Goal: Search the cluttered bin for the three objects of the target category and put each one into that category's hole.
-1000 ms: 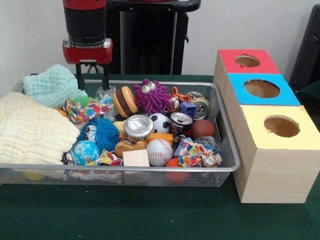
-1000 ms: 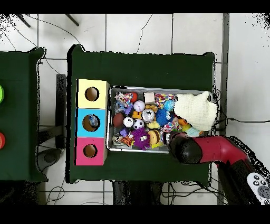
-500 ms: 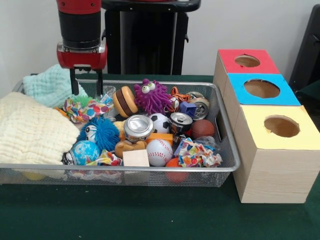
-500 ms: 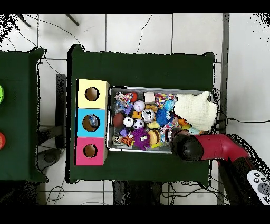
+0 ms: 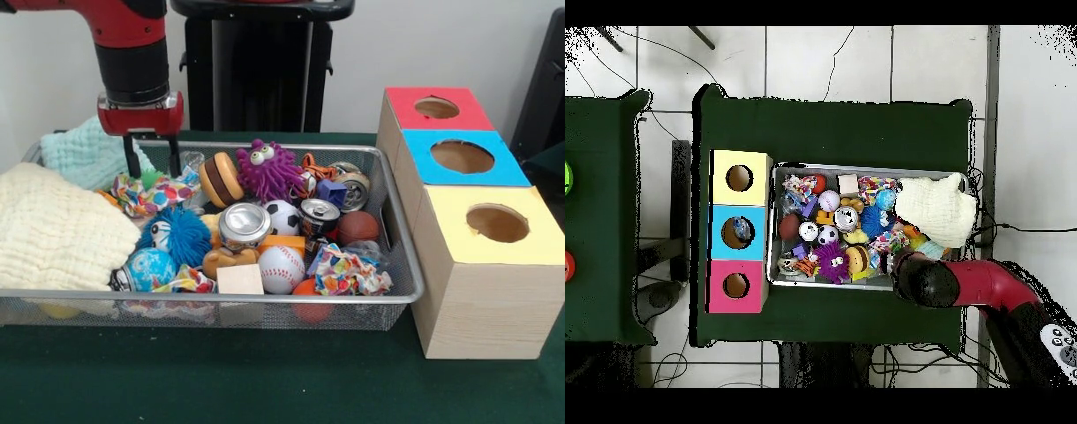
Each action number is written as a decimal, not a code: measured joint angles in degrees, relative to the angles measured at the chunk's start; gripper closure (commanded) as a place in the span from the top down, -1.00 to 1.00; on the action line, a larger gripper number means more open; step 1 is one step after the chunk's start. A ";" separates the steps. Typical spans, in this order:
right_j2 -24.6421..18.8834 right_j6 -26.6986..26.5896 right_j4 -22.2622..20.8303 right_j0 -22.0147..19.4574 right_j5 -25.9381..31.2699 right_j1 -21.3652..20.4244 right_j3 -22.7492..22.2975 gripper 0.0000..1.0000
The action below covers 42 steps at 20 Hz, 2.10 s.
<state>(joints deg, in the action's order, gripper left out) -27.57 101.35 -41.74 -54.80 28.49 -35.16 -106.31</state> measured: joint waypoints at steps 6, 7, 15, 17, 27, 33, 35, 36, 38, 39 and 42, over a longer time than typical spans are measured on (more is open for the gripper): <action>-0.03 0.00 -0.04 -0.90 0.00 0.65 0.01 1.00; -0.03 0.00 -0.05 -0.77 0.00 0.61 0.01 1.00; 0.33 0.00 -0.13 3.25 -0.22 -0.28 -0.14 1.00; 0.58 0.00 -0.13 5.23 -0.65 -0.77 -0.42 1.00; 1.13 0.00 -0.07 11.94 -3.95 -2.24 -1.89 1.00; 1.50 0.00 -0.06 11.63 -4.83 -1.82 -1.89 1.00; 1.64 0.00 -0.07 11.42 -4.83 -1.80 -1.89 1.00; 1.88 0.00 -0.06 11.31 -4.85 -1.82 -1.88 1.00; 2.73 0.00 -0.09 11.29 -4.85 -1.81 -1.89 1.00; 3.06 0.00 -0.09 11.28 -4.85 -1.82 -1.89 1.00; 3.60 0.01 -0.07 11.11 -5.11 -1.90 -1.89 1.00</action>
<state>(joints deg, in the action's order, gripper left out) -23.97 101.37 -41.81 -43.69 23.39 -37.06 -108.20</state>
